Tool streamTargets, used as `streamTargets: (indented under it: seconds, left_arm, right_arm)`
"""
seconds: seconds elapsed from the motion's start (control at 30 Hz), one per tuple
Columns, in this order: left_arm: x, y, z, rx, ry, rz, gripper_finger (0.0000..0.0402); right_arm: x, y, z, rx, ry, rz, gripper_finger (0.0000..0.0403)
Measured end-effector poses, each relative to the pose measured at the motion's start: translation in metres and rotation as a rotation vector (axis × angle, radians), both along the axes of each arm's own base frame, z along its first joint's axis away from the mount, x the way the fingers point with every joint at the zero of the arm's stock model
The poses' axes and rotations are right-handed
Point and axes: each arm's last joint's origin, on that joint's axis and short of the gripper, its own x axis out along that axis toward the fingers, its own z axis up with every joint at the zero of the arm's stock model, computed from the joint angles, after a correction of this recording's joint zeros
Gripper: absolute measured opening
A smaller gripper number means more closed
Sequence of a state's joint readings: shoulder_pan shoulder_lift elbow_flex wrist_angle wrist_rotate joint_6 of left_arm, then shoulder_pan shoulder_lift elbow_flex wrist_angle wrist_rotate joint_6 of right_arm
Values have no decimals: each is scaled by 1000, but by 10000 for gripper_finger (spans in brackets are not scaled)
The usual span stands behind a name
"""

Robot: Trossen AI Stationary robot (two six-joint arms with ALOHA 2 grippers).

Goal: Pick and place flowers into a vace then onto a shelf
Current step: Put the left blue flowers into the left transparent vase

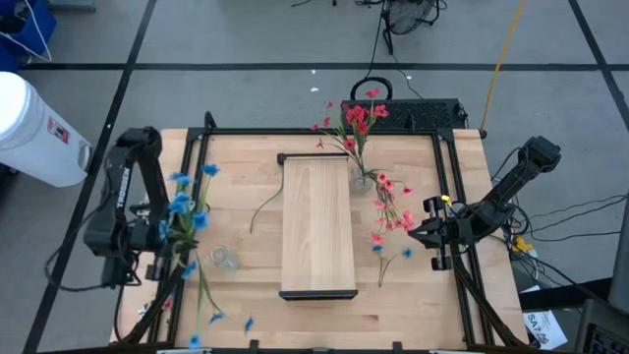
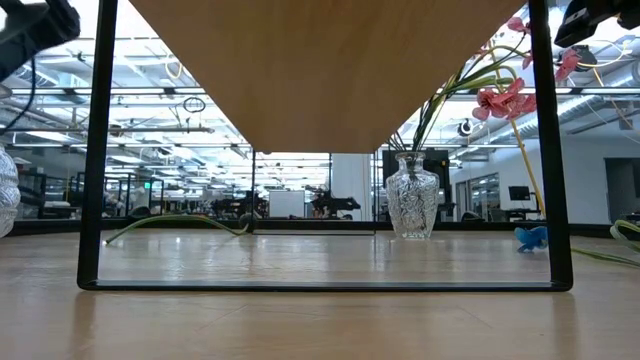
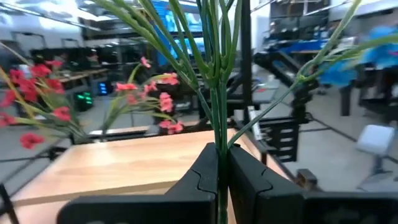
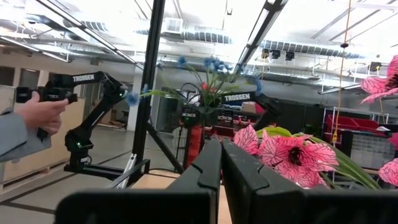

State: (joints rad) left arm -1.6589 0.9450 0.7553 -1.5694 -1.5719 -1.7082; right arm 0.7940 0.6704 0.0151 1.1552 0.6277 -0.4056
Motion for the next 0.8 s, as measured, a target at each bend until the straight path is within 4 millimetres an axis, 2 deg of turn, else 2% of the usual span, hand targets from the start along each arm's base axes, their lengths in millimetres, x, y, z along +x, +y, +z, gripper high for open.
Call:
streamTargets:
  seconds: [0.13, 0.23, 0.37, 0.6, 0.8]
  left_arm:
    - [-1, 9, -15, -8, 1, -22, 15]
    - [2, 20, -37, -30, 9, 4, 15]
    - [4, 26, -56, -63, 8, 24, 18]
    - [6, 22, -64, -103, 7, 47, 17]
    - [14, 15, -66, -100, 2, 143, 38]
  right_arm:
    - [0, 0, 0, -3, 3, 0, 9]
    - [0, 0, -1, -8, 8, 0, 8]
    - [1, 1, -2, -17, 17, 0, 8]
    - [1, 1, -3, -23, 22, 0, 9]
    - [1, 1, -3, -24, 24, 0, 9]
